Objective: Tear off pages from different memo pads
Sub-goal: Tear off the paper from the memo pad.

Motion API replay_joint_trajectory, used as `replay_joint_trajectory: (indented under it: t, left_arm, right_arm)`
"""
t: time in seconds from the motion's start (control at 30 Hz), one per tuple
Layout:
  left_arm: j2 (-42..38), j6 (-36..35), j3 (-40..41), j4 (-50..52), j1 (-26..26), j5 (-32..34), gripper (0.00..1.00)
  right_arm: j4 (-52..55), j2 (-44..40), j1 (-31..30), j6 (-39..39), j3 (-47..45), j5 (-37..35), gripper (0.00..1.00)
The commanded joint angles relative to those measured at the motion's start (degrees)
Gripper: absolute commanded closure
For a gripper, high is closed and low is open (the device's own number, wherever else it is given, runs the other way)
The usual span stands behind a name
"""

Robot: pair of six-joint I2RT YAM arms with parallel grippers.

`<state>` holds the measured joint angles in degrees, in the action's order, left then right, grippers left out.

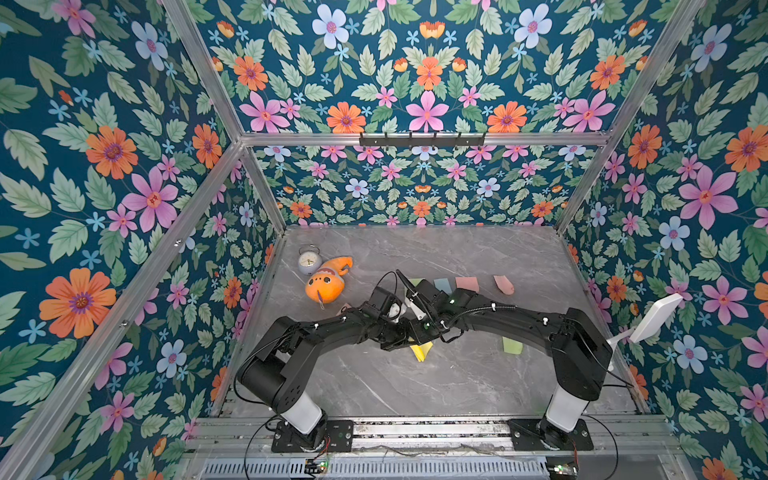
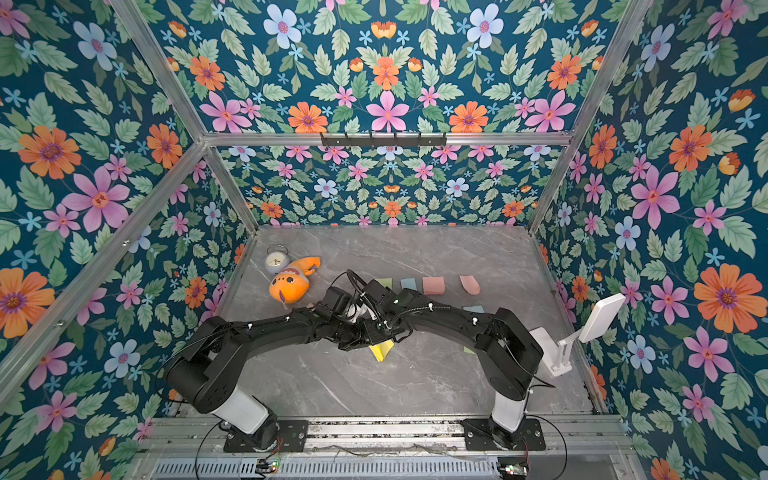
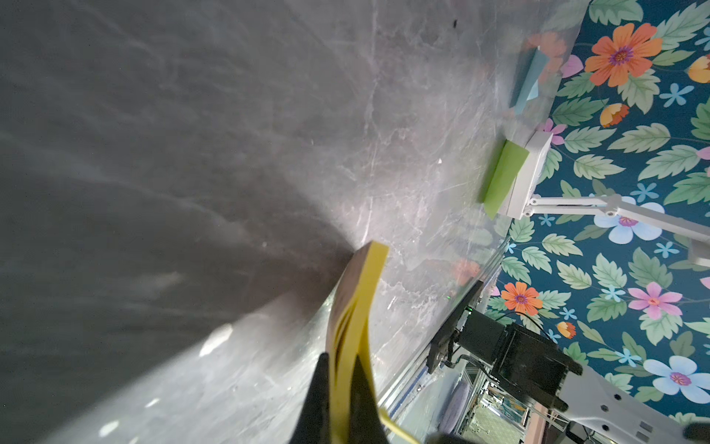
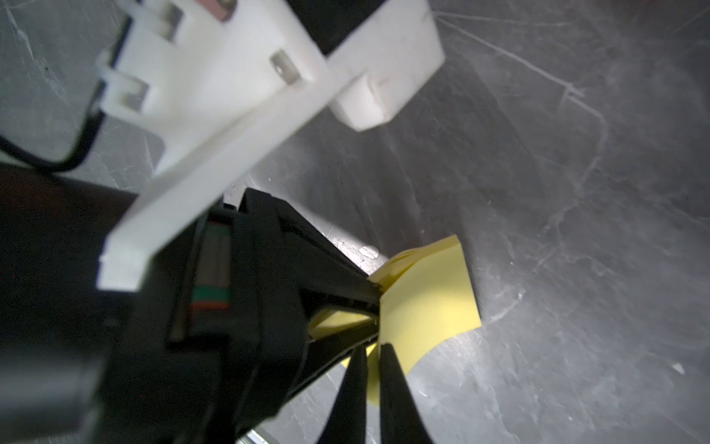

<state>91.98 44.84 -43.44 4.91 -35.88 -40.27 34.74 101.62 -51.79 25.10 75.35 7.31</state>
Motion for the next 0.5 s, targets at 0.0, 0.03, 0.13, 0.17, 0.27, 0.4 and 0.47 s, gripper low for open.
replay_joint_trajectory:
  t: [0.0,0.03,0.13,0.17,0.27,0.4,0.47]
  left_arm:
    - [-0.2,-0.5,0.1,-0.4,0.0,-0.4,1.0]
    - [-0.2,-0.6,0.2,-0.4,0.0,-0.4,1.0]
    - [-0.5,-0.6,0.3,-0.9,0.0,-0.4,1.0]
    - [-0.7,-0.7,0.5,-1.1,0.0,-0.5,1.0]
    - [-1.3,-0.9,1.0,-2.4,0.0,-0.6,1.0]
    - [-2.2,-0.3,1.7,-5.1,0.0,-1.5,1.0]
    - [-2.7,0.1,2.2,-7.0,0.0,-2.3,1.0]
  right_arm:
    - [0.5,-0.5,0.1,-0.3,0.2,0.5,0.9]
    - [0.1,-0.7,0.2,-0.2,0.0,1.5,0.9]
    - [-3.3,-1.7,1.8,1.7,-2.0,7.6,0.92]
    - [-5.1,-2.2,2.5,2.5,-3.1,9.9,0.93]
    - [-9.8,-3.1,4.0,4.9,-5.6,16.1,0.95]
    - [-14.2,-2.8,4.7,7.4,-6.9,21.7,0.97]
    - [-15.5,-2.4,4.8,8.3,-7.3,23.0,0.98]
